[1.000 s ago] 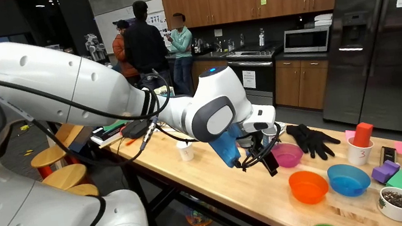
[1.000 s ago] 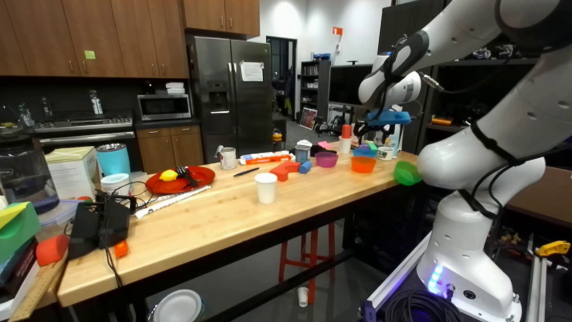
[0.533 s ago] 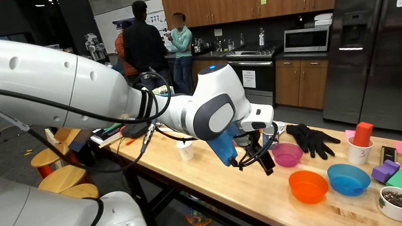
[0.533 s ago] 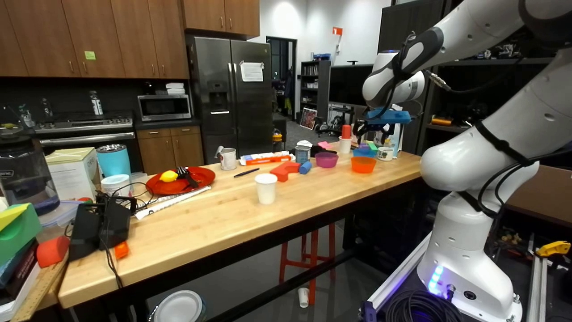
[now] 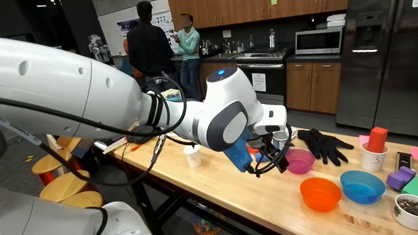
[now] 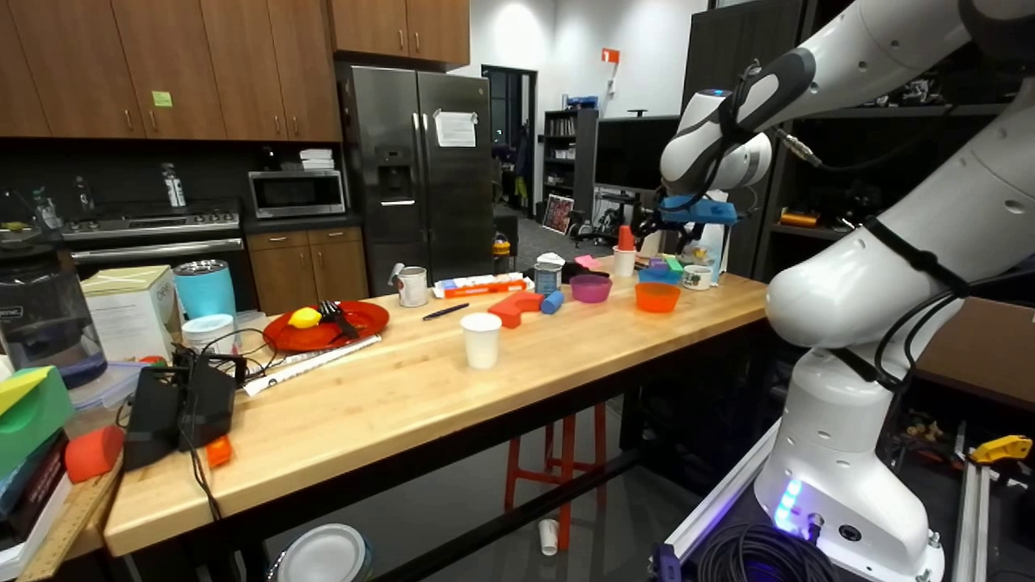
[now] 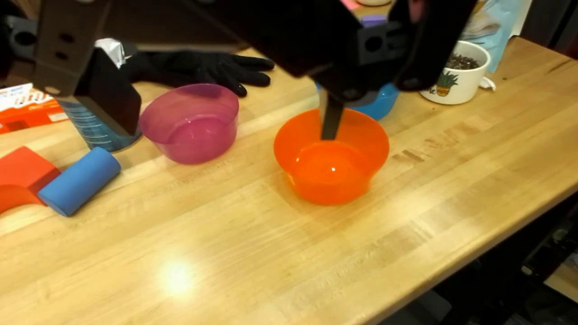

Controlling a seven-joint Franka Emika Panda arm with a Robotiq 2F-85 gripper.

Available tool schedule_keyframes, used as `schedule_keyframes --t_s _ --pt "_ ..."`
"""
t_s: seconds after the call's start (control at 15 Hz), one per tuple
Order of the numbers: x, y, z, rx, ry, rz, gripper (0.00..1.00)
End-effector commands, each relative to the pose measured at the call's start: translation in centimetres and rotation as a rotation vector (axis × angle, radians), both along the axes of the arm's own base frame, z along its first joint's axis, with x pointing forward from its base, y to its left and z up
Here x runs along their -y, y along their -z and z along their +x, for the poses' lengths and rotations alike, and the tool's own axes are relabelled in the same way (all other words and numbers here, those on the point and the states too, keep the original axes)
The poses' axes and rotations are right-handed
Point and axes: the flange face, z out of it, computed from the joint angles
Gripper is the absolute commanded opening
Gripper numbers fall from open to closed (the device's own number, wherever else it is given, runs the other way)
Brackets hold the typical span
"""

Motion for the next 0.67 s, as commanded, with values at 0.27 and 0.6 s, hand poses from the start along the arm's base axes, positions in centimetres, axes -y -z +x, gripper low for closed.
schedule_keyframes --t_s 0.27,0.6 --pt "0.9 3.7 2.4 0.067 -0.061 0.090 1.00" --pt "2.1 5.1 2.3 0.061 -0.029 0.079 1.00"
